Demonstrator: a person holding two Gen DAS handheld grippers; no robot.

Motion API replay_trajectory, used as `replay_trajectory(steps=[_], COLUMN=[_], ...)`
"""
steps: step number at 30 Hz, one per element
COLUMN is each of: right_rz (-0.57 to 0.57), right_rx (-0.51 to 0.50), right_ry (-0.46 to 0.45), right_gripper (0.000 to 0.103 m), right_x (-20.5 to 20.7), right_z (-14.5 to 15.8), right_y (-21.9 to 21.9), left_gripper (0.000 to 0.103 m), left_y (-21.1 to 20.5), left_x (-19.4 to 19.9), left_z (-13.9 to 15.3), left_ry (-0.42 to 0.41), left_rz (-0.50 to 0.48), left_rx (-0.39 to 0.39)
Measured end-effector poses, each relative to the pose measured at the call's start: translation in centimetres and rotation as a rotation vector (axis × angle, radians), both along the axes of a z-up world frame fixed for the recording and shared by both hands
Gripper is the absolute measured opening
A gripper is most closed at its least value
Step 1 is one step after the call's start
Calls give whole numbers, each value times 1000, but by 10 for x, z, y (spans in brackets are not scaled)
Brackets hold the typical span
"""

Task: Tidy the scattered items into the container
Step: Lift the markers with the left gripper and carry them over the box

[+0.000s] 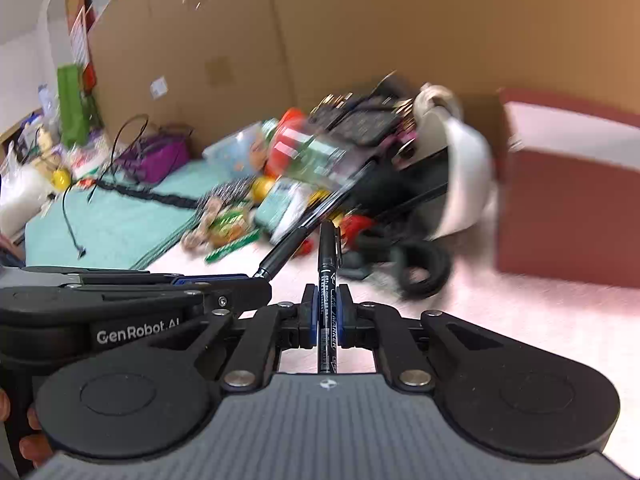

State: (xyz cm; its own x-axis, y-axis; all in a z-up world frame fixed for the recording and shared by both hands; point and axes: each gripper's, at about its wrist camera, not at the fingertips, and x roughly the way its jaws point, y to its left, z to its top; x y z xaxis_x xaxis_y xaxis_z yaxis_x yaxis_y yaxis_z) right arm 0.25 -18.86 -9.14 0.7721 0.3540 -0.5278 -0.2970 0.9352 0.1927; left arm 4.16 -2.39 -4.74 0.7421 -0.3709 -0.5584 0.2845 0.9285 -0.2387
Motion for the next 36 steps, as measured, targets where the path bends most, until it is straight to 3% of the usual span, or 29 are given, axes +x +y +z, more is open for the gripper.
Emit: replay_trajectory(steps=[8, 20, 31, 36], right_rz=[-102, -258, -354, -376], right_rx=[19, 50, 92, 107], right_ry=[-119, -226, -170, -122], right_gripper=[10, 10, 10, 11], right_x=[-6, 28, 79, 97], right_z=[44, 85, 57, 36], right_y=[-61, -158, -236, -254], left_gripper=[4, 4, 4, 4], left_y=[-69, -170, -241, -261], left_x=[15, 78, 139, 156], left_z=[46, 90, 55, 35], left_ry=[-93, -123, -39, 1], left_rz=[-85, -195, -256, -269], left_rx=[-15, -83, -98, -61])
